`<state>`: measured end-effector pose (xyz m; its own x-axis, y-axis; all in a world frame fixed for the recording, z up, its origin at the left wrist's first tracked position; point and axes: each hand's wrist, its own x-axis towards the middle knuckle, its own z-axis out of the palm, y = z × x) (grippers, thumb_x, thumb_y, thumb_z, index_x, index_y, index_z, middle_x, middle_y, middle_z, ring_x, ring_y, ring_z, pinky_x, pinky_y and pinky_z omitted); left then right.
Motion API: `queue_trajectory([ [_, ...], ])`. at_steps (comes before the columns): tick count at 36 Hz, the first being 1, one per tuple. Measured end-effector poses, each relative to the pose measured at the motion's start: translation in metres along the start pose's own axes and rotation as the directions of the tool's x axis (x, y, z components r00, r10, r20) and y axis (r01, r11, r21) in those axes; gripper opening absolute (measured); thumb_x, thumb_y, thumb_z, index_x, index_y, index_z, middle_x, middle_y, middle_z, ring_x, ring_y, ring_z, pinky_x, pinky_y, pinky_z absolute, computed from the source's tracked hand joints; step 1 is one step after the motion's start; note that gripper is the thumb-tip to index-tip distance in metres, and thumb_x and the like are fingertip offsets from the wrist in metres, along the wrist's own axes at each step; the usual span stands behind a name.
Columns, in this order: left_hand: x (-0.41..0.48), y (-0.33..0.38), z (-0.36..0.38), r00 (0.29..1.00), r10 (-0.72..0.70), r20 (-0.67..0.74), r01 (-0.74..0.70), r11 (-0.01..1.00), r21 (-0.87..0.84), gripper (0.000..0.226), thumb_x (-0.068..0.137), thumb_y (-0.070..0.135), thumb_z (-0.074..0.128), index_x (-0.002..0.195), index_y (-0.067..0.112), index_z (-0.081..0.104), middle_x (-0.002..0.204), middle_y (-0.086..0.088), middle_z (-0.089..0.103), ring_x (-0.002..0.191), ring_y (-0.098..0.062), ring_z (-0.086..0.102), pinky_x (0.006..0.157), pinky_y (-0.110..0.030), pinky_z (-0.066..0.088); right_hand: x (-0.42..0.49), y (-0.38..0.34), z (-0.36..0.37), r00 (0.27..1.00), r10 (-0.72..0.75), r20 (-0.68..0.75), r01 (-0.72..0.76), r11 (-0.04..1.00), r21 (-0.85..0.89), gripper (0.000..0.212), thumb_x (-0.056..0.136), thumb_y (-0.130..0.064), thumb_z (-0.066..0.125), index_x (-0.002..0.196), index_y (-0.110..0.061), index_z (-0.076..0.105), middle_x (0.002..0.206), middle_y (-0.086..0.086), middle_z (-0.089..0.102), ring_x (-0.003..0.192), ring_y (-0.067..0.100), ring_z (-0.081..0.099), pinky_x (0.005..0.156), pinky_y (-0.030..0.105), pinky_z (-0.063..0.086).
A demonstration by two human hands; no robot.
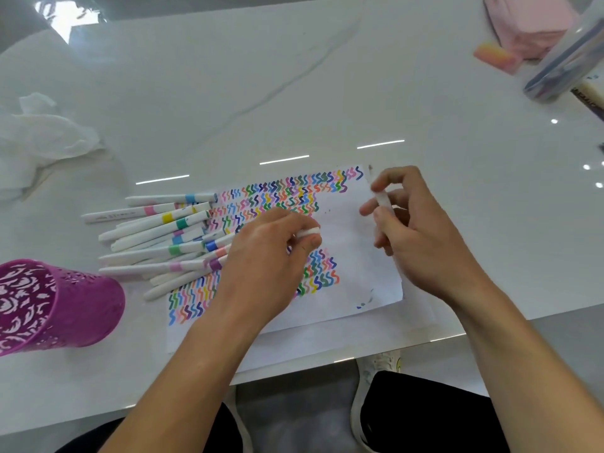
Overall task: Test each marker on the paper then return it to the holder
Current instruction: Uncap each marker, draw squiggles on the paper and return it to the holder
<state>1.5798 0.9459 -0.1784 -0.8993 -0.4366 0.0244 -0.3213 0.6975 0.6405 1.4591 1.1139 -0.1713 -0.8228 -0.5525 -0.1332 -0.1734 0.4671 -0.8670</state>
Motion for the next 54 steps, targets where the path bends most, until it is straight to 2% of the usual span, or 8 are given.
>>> queue_trajectory([
  [7, 0.000, 0.001, 0.020, 0.992, 0.107, 0.066, -0.115, 0.985, 0.131, 0.015, 0.091, 0.029, 0.072, 0.104, 0.025, 0.078, 0.122, 0.008, 0.067, 0.120, -0.012, 0.050, 0.098, -0.026, 0.041, 0.013, 0.007, 0.014, 0.994, 0.109, -0.027, -0.088, 0.907, 0.411, 0.028, 0.105, 0.000, 0.046, 0.114, -0.014, 0.070, 0.098, 0.005, 0.079, 0.082, 0.020, 0.074, 0.072, 0.029, 0.060],
  [13, 0.001, 0.003, 0.028, 0.984, 0.135, 0.113, -0.153, 0.973, 0.175, 0.016, 0.092, 0.030, 0.069, 0.105, 0.027, 0.077, 0.133, 0.006, 0.063, 0.133, -0.016, 0.047, 0.108, -0.028, 0.036, 0.026, 0.017, 0.022, 0.988, -0.014, -0.152, 0.057, 0.959, 0.277, 0.018, 0.094, -0.012, 0.076, 0.106, -0.023, 0.069, 0.081, -0.008, 0.075, 0.079, 0.016, 0.071, 0.065, 0.028, 0.054],
  [16, 0.002, 0.002, 0.028, 0.982, 0.142, 0.124, -0.163, 0.969, 0.186, 0.016, 0.093, 0.029, 0.069, 0.106, 0.026, 0.077, 0.134, 0.005, 0.063, 0.133, -0.018, 0.048, 0.111, -0.033, 0.037, 0.033, 0.021, 0.030, 0.978, -0.022, -0.208, 0.073, 0.967, 0.244, 0.006, 0.097, -0.029, 0.071, 0.097, -0.024, 0.070, 0.076, -0.002, 0.068, 0.069, 0.023, 0.063, 0.063, 0.038, 0.052],
  [23, 0.003, 0.002, 0.028, 0.979, 0.158, 0.131, -0.185, 0.957, 0.225, 0.014, 0.088, 0.026, 0.073, 0.101, 0.022, 0.077, 0.125, 0.003, 0.067, 0.124, -0.020, 0.056, 0.104, -0.036, 0.045, 0.037, 0.032, 0.043, 0.947, -0.016, -0.320, 0.097, 0.967, 0.238, 0.019, 0.100, -0.036, 0.057, 0.089, -0.025, 0.069, 0.061, -0.007, 0.063, 0.056, 0.008, 0.056, 0.057, 0.022, 0.045],
  [28, 0.003, 0.004, 0.029, 0.978, 0.140, 0.157, -0.176, 0.954, 0.243, 0.015, 0.086, 0.026, 0.075, 0.100, 0.023, 0.077, 0.125, 0.003, 0.067, 0.123, -0.020, 0.056, 0.102, -0.037, 0.047, 0.039, 0.033, 0.043, 0.934, -0.039, -0.354, 0.121, 0.969, 0.213, 0.013, 0.095, -0.034, 0.059, 0.106, -0.028, 0.062, 0.066, 0.001, 0.069, 0.056, 0.015, 0.063, 0.055, 0.030, 0.051],
  [38, 0.004, 0.004, 0.032, 0.981, 0.118, 0.153, -0.151, 0.961, 0.231, 0.015, 0.085, 0.025, 0.075, 0.100, 0.023, 0.075, 0.129, 0.002, 0.065, 0.125, -0.021, 0.056, 0.099, -0.038, 0.052, 0.042, 0.037, 0.046, 0.899, -0.065, -0.433, 0.127, 0.985, 0.115, 0.014, 0.090, -0.031, 0.071, 0.090, -0.022, 0.060, 0.072, 0.001, 0.071, 0.058, 0.023, 0.069, 0.052, 0.046, 0.057],
  [47, 0.007, 0.001, 0.034, 0.980, 0.150, 0.130, -0.176, 0.960, 0.219, 0.015, 0.092, 0.026, 0.065, 0.103, 0.021, 0.073, 0.133, 0.001, 0.064, 0.125, -0.023, 0.055, 0.099, -0.044, 0.050, 0.042, 0.034, 0.047, 0.898, -0.039, -0.439, 0.104, 0.987, 0.124, 0.026, 0.090, -0.049, 0.062, 0.091, -0.024, 0.056, 0.074, 0.001, 0.071, 0.058, 0.023, 0.068, 0.053, 0.048, 0.057],
  [54, 0.009, 0.000, 0.036, 0.980, 0.162, 0.116, -0.184, 0.958, 0.219, 0.014, 0.089, 0.024, 0.071, 0.102, 0.020, 0.074, 0.129, 0.001, 0.066, 0.122, -0.024, 0.058, 0.096, -0.044, 0.052, 0.044, 0.037, 0.047, 0.902, -0.067, -0.426, 0.105, 0.992, 0.067, 0.018, 0.097, -0.039, 0.064, 0.095, -0.022, 0.056, 0.080, 0.001, 0.072, 0.061, 0.020, 0.068, 0.054, 0.044, 0.058],
])
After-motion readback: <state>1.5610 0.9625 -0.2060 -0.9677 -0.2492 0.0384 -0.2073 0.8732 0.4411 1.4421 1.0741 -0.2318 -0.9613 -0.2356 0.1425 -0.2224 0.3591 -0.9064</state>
